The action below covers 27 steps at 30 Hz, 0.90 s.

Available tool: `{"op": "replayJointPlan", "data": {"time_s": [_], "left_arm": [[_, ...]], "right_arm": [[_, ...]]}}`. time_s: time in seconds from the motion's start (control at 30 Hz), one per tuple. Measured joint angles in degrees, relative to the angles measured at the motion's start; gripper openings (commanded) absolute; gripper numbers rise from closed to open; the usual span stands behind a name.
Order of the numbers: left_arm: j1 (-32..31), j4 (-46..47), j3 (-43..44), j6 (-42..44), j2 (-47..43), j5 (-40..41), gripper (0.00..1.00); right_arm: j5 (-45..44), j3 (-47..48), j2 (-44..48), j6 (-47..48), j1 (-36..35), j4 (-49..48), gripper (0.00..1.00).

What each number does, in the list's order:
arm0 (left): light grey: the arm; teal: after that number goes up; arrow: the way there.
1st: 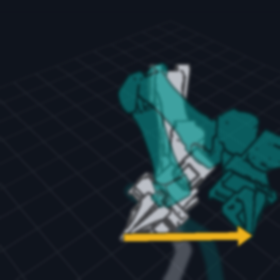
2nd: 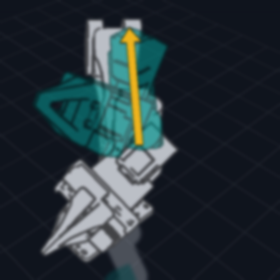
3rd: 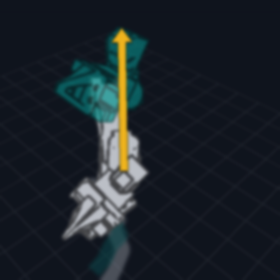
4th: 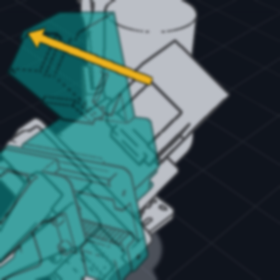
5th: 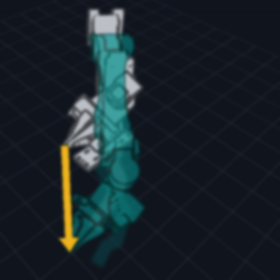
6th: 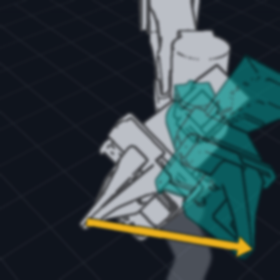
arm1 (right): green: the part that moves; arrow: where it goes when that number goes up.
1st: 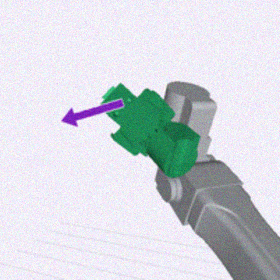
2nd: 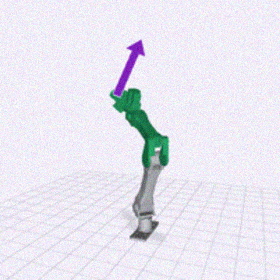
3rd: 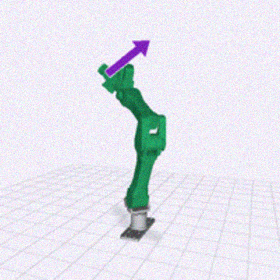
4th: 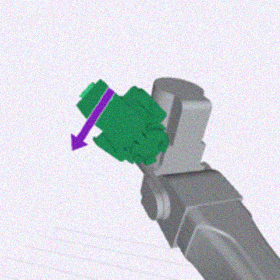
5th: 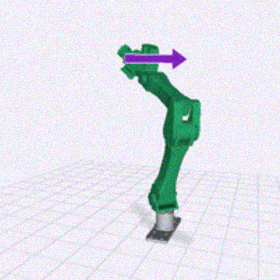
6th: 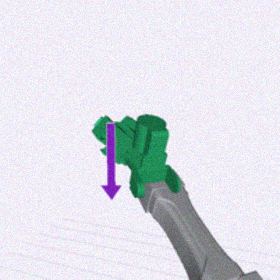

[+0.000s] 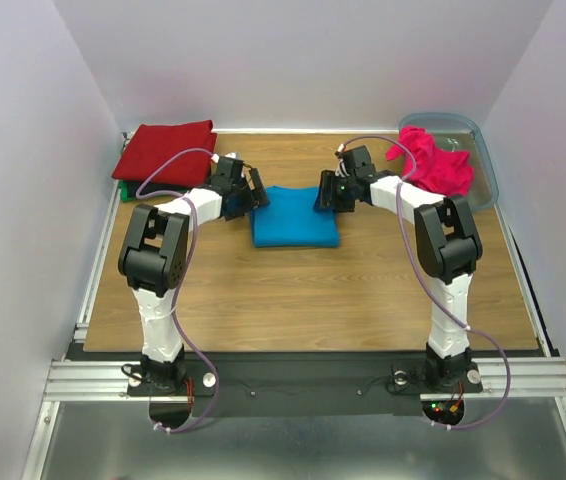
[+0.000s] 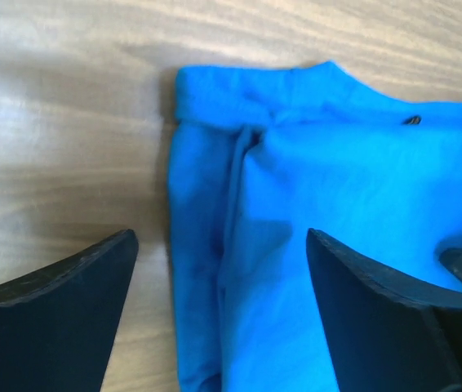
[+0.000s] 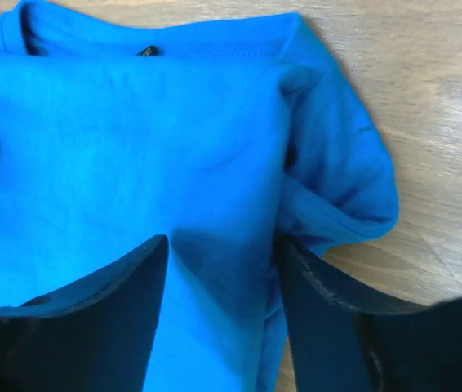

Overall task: Fold and stack the t-shirts
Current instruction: Fold the tshirt

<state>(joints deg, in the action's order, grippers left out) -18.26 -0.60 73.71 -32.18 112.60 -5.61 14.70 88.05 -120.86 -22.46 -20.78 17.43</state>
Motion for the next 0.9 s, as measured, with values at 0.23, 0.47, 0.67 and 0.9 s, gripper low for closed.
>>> {"op": "replayJointPlan", "data": {"time_s": [0.23,0.47,0.67,0.9], "left_arm": [[0.04,1.27,1.6,-0.02,2.23,-0.02,0.66],[0.09,1.99,1.7,-0.26,2.84,-0.42,0.55],[0.07,2.12,1.66,-0.68,3.23,-0.61,0.31],[0.39,2.58,1.62,-1.01,3.82,-1.92,0.0]], "right_arm": [[0.83,1.4,-0.02,-0.15,-0.28,0.33,0.04],[3.39,2.23,0.76,-0.02,-1.27,0.17,0.0],[8.85,2.1,2.1,-1.16,-1.42,-0.39,0.0],[11.43,1.77,2.1,-3.61,-1.31,-1.66,0.0]]}}
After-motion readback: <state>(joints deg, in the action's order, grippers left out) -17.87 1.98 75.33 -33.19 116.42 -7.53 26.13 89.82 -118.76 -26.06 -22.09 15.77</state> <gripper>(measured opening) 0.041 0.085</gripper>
